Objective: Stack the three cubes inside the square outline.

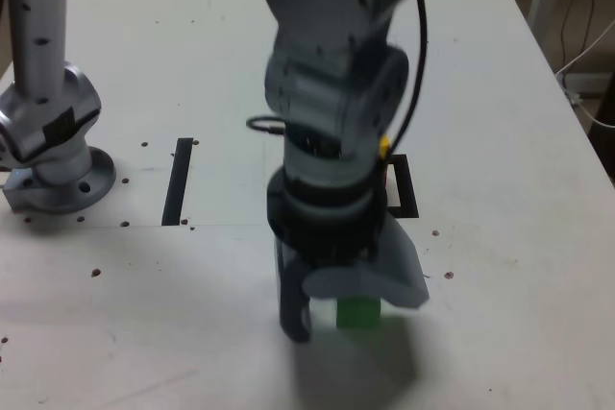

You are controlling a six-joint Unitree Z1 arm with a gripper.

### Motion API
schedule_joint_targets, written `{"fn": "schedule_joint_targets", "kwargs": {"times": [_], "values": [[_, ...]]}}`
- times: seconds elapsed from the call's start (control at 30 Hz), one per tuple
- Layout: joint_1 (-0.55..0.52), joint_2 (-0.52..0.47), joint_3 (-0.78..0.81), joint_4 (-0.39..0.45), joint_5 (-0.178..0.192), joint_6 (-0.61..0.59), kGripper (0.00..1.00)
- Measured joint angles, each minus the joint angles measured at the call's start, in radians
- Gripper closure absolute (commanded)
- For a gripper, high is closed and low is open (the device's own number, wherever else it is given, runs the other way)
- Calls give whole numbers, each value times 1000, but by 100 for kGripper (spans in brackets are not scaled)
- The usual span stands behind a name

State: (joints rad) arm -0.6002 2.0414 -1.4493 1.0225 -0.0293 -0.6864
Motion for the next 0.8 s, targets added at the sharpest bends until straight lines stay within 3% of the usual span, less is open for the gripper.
{"fn": "schedule_joint_targets", "kwargs": {"times": [0.27, 0.67, 0.8], "values": [[11, 42, -12, -3, 4, 20, 25], [52, 56, -14, 12, 11, 108, 41], [56, 55, -14, 25, 13, 110, 51]]}}
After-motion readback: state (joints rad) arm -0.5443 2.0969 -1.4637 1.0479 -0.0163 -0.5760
